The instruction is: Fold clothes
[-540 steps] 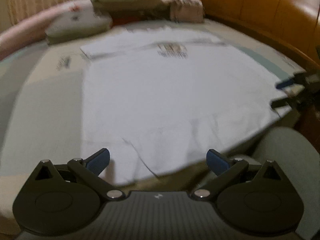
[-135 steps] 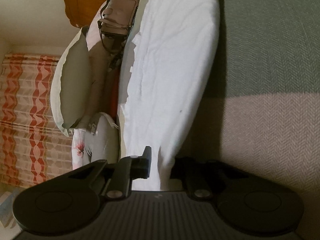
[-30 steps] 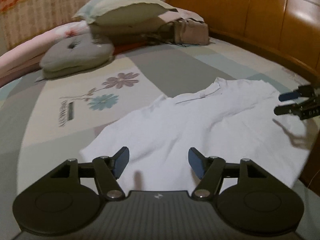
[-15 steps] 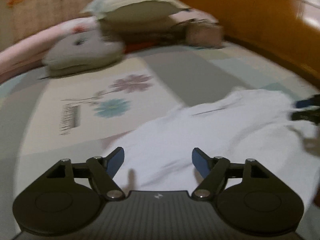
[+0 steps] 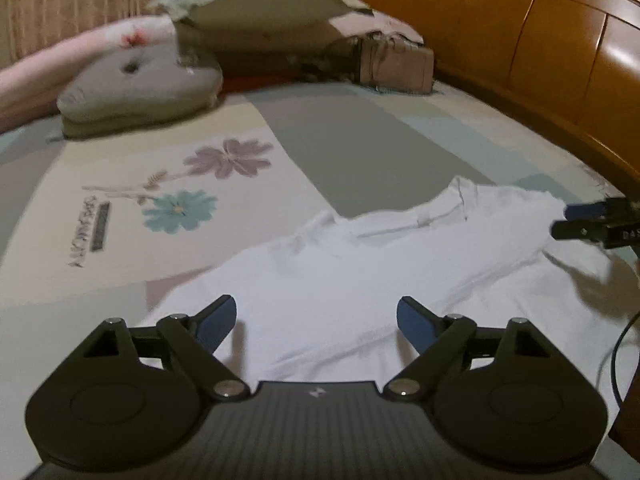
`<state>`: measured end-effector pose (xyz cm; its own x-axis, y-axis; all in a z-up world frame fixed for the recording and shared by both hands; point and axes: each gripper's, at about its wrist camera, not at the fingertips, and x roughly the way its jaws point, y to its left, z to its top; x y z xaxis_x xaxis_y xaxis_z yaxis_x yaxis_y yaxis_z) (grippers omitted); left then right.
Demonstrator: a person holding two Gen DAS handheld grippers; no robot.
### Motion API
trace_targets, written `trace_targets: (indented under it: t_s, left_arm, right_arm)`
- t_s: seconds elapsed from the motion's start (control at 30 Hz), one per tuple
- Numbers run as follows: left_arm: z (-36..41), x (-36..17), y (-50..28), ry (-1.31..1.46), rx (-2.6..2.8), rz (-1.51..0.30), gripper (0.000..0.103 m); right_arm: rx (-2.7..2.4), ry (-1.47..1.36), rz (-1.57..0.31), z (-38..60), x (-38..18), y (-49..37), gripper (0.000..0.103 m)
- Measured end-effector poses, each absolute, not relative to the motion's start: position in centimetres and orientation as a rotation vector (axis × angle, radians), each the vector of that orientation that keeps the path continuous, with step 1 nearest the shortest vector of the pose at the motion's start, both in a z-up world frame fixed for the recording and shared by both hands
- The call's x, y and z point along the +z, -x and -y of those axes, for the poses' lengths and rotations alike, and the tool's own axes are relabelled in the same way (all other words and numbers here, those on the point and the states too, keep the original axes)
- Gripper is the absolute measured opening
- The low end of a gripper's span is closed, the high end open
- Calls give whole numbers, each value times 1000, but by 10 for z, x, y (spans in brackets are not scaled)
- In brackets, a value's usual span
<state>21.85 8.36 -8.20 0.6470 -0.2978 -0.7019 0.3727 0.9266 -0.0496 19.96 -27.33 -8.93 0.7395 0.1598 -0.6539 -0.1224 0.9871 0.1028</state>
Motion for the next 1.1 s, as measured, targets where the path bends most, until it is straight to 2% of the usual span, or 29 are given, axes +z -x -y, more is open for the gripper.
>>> trace_targets:
  t_s: [0.13,0.33,0.6,0.77,0.87,1.1]
  left_arm:
    - [-81,-80,-212,-144,-268,-779,92]
    - [-89,-61,-194,-209,-298,-735,92]
    - [-71,-61,-228,-84,-492,-750,93]
    - [-56,-90,-263,-83,-511,-821,93]
    - [-58,-94,-281,-63,-458,-803,93]
    - [-46,-69,-282,-23,-522,-803,94]
  right_arm:
    - [170,-2,-754,269,-106,-211,99]
    - [121,-11,-772,268,-80,-218,103]
    - [130,20,-758,238,-78,-218,103]
    - [111,30,-744,242,-85,-192,103]
    - [112,5,-736,250,-88,-177,103]
    - [130,-48,-736,260,-96,-163,103]
